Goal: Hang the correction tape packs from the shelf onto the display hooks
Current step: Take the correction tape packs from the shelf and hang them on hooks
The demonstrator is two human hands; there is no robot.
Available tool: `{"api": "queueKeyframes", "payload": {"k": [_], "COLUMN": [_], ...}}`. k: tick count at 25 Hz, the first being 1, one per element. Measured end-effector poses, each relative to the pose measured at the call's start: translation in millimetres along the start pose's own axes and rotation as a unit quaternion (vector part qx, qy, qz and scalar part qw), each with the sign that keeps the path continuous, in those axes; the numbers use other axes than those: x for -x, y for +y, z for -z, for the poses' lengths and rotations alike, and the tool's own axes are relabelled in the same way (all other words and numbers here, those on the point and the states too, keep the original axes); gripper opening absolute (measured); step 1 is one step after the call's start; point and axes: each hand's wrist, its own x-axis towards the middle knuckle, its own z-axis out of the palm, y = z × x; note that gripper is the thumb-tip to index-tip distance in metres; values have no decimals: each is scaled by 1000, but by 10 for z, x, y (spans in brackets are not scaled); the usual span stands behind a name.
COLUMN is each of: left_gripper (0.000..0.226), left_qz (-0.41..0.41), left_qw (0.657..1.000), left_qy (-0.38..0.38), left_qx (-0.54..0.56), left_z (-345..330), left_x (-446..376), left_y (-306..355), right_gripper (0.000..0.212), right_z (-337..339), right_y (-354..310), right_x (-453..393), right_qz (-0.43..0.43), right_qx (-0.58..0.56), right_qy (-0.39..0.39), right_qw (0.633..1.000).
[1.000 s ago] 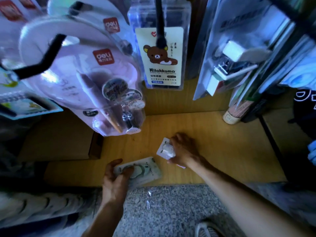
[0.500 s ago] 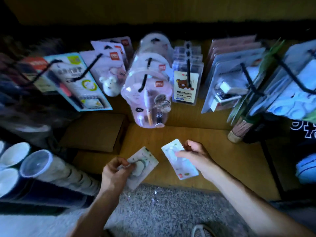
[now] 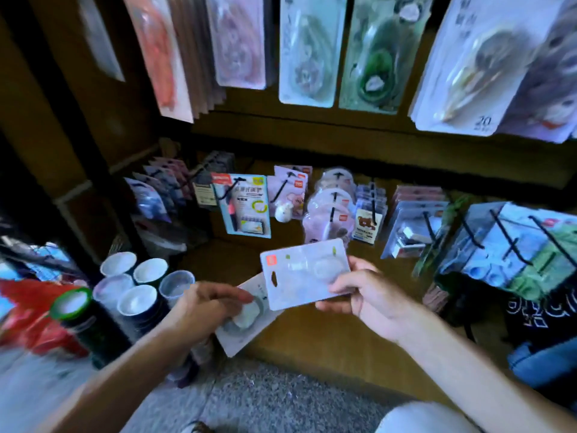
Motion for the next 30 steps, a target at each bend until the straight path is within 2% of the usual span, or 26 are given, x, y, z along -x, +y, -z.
{"api": "queueKeyframes", "payload": {"k": [1, 4, 7, 9, 12, 14, 20, 25, 28, 30], "left_gripper": [18, 34, 30, 30, 29, 22, 15, 14, 12, 14], "left_qz": [-8, -75, -125, -122, -93, -86, -77, -74, -91, -103], "left_qw": [999, 985, 978, 977, 966, 956, 939, 929, 930, 936], "left_qy": [-15, -54, -17, 23, -6, 0, 19, 87, 118, 137], "left_qx": [40, 143, 164, 175, 239, 279, 334, 353, 335, 306], "left_z": [58, 223, 293, 354, 471, 525, 650, 827, 937, 989], "left_x": [136, 476, 573, 575, 585, 560, 503, 484, 518, 500], "left_y": [57, 225, 358, 420, 468, 476, 547, 566, 605, 607], "right_gripper": [41, 35, 40, 40, 38, 40, 45, 57, 52, 42], "right_z": [-154, -540, -841, -1004, -1214, -1308, -1567, -1651, -1682, -1789], "right_y": [-27, -73, -109, -114, -115, -94, -111, -250, -540, -759], "right_x": [28, 120, 180, 193, 206, 216, 149, 59, -54, -114], "right_qz": [-2, 3, 15, 40, 87, 97, 101, 130, 134, 89], "right_qx": [-9, -25, -24, 2, 82, 112, 112, 115, 244, 386], "right_qy": [-7, -9, 4, 29, 94, 111, 68, -8, -54, -114], "right_qw": [1000, 1000, 1000, 999, 988, 983, 986, 985, 959, 911]}}
